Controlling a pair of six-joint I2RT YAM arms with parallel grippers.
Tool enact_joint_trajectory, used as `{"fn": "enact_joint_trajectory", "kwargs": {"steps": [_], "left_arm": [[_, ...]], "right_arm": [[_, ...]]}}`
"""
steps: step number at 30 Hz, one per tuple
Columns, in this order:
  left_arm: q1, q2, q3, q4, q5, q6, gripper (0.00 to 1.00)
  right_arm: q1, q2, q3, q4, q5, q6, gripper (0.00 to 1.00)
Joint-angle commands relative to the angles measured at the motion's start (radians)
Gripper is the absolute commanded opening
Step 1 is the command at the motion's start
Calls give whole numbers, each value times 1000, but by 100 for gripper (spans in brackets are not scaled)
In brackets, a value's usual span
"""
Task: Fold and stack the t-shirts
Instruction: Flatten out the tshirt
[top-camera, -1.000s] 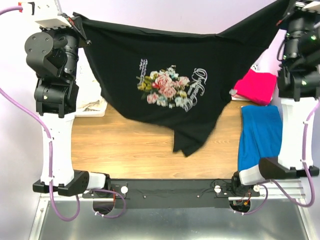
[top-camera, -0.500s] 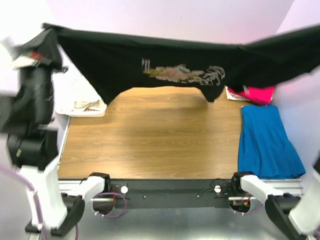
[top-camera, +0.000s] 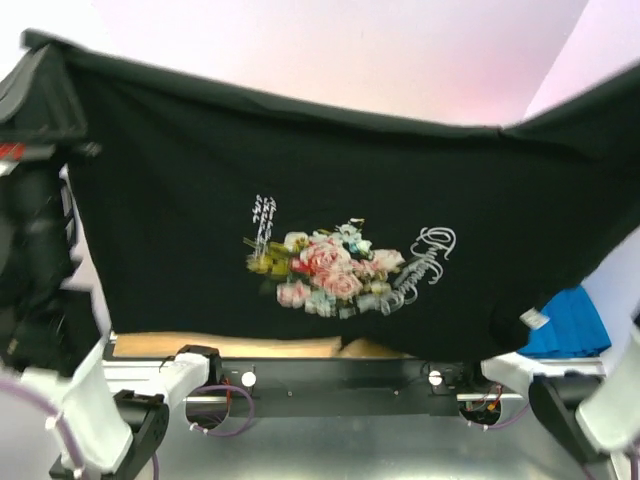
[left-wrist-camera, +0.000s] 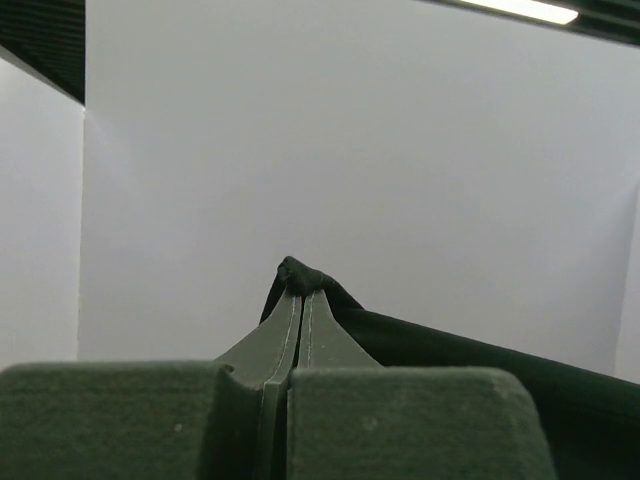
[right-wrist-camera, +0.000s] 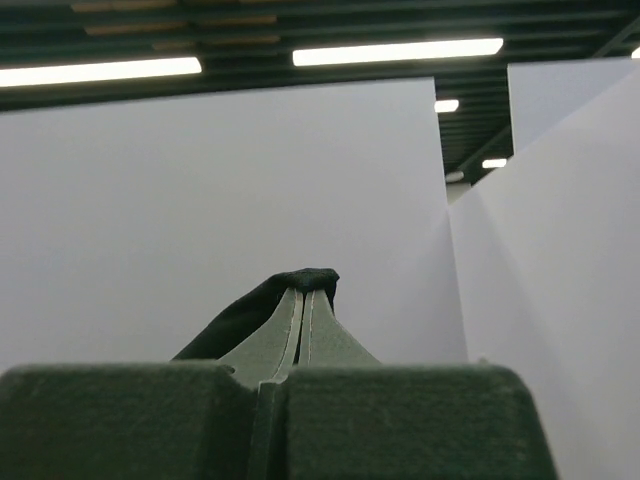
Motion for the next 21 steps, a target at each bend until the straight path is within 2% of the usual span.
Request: {"fn": "enact_joint_trajectory", "kwargs": {"steps": [1, 9, 10, 13, 14, 16, 18, 20, 21], "left_arm": [[5, 142, -155, 52, 35, -9, 0], [-14, 328, -562, 148, 57, -72, 0], [-14, 369, -603, 186, 58, -80, 0], [-17, 494, -704, 214, 54, -120, 0], [-17, 533, -717, 230, 54, -126, 0], [-17, 670, -711, 230, 12, -144, 0], [-17, 766, -634, 208, -85, -159, 0], [-15, 915, -565, 196, -129, -175, 0], [-15, 965, -471, 188, -174, -181, 0]], "right_arm": [[-6, 202, -15, 15, 26, -17, 1], [-6, 491, -332, 150, 73, 22, 1], [-6, 523, -360, 231, 72, 29, 1], [-6, 704, -376, 291, 46, 41, 1], [-4, 827, -354, 292, 37, 68, 1], [-4, 950, -263, 290, 15, 92, 1], [-4, 1135, -178, 282, -17, 121, 1], [-2, 1242, -37, 263, -39, 138, 1], [-1, 1297, 9, 253, -39, 154, 1]]}}
